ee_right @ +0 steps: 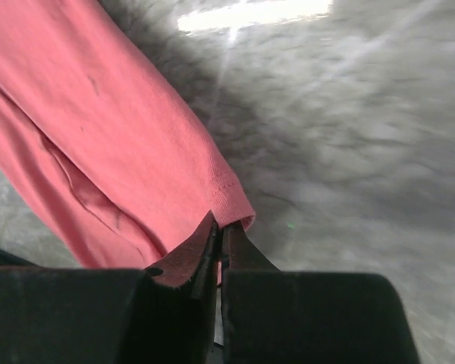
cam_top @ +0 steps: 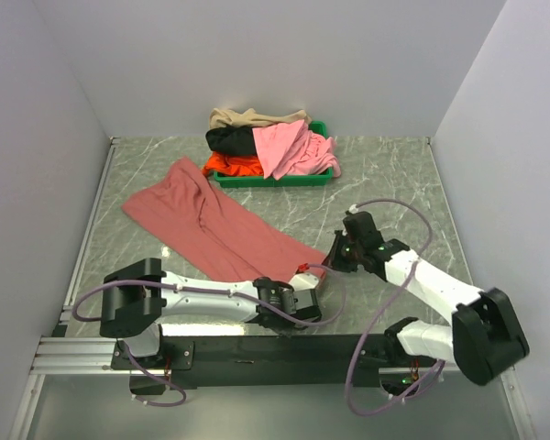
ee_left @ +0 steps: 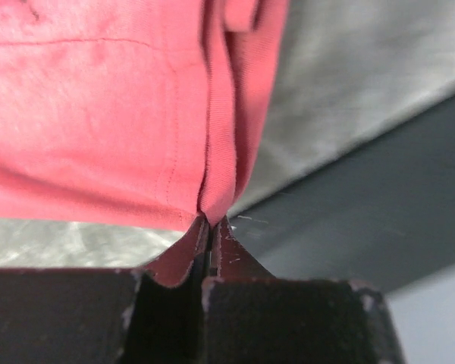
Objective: Fold and stack the t-shirts
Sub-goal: Fold the tshirt
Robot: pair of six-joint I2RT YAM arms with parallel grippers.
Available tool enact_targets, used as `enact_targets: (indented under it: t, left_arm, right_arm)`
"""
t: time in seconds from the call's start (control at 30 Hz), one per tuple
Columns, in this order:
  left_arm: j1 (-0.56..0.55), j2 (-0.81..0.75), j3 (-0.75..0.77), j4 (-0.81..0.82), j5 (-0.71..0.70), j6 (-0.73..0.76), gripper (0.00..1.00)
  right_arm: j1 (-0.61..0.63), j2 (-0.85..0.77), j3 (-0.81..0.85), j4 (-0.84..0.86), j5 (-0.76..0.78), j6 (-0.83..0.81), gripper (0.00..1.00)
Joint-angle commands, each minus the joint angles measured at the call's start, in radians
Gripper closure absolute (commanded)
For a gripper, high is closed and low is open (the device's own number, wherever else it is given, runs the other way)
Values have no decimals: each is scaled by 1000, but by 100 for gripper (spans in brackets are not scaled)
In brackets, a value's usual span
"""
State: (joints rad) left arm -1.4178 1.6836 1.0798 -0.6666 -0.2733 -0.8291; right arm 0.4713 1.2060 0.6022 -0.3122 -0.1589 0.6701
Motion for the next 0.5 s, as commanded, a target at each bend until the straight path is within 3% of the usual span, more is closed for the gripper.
enact_targets:
  t: [0.0,0.1,0.27,0.47]
  left_arm:
    - [-12,-53,95,74,104,65,99]
    - [-13,-58,147,107,170,99,100]
    - [-13,-64,172,99,155,111,99]
    - [48,-106,125,61,86,36,99]
  right_arm:
    - [-42,-97,27,-142,88,-66,100]
    - [-71,-175,40,-214,116,-93,100]
    - [-102,-212,94,-300,137,-144,100]
    - [-100,-148,172,-242,17,-155,100]
